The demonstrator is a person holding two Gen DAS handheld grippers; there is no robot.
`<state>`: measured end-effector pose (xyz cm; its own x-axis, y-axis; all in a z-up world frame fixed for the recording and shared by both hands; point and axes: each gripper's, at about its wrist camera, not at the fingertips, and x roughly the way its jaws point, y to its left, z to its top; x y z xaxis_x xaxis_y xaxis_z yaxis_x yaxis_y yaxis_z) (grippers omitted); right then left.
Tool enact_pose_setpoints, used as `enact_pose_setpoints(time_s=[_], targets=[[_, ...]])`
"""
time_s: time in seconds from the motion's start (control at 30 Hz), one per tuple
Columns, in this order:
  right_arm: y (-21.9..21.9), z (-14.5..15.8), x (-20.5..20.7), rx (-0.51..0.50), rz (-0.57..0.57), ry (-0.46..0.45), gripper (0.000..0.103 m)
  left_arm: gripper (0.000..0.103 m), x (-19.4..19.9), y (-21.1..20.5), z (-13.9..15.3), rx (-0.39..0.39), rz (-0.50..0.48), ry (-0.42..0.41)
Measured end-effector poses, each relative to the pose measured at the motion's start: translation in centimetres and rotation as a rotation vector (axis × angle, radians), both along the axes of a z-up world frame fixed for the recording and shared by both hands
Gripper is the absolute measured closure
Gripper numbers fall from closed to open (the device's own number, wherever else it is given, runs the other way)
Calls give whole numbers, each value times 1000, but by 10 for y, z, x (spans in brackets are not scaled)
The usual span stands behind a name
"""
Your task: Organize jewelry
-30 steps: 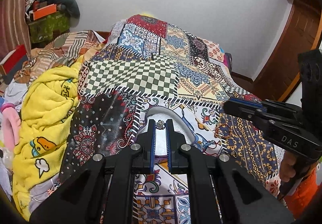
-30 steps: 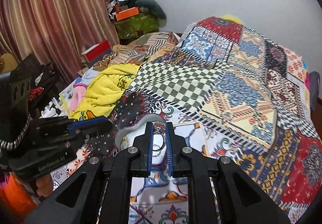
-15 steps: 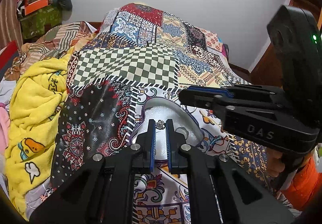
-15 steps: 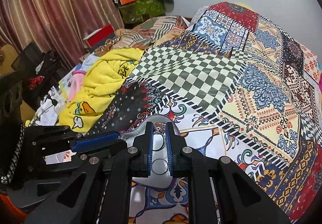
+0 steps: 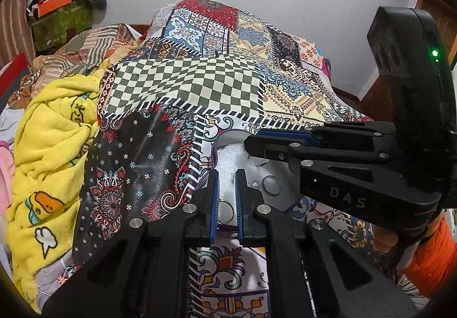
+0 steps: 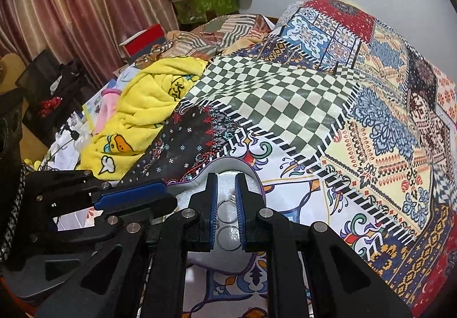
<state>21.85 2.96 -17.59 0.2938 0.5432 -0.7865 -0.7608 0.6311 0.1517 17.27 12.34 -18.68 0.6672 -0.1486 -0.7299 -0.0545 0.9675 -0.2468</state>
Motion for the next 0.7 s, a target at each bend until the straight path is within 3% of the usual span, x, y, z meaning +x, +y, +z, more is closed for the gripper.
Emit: enact_pose_setpoints(time_s=[0.27, 0.4, 0.5, 0.57, 0.7], targets=[[-9, 22, -13, 1, -14, -62, 90, 92, -6, -1, 6, 23, 12, 3], [-21, 36, -22, 15, -30, -85, 90, 76, -14, 0, 15, 29, 29, -5], [-35, 49, -31, 27, -52, -110, 82, 74, -22, -2, 26, 41, 35, -21], [-49, 58, -38, 41, -78, -129, 70, 74, -27, -3, 35, 39, 40, -33], [-75, 70, -51, 46, -134, -171, 67, 67, -40, -7, 51, 30, 39, -60]])
